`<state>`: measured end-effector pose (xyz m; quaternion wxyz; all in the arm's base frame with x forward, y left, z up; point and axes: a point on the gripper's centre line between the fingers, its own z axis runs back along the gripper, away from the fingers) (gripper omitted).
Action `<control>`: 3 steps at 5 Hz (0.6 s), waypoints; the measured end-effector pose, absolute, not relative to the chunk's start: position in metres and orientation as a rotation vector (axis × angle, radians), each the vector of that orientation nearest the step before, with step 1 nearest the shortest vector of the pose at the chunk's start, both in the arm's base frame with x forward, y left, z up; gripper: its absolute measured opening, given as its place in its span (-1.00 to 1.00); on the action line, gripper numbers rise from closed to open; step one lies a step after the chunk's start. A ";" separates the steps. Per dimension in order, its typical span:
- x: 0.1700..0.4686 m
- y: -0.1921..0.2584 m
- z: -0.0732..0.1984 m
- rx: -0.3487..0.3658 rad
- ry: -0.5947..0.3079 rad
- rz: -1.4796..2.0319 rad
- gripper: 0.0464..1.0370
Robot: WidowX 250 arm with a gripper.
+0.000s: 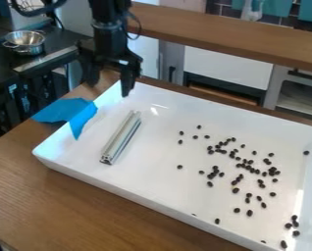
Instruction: Sweep into pile
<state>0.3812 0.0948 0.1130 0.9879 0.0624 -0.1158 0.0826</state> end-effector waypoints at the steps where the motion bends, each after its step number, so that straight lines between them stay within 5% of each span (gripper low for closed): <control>1: 0.386 0.095 0.105 0.127 -0.201 0.202 0.93; 3: 0.392 0.091 0.081 0.137 -0.104 0.312 0.93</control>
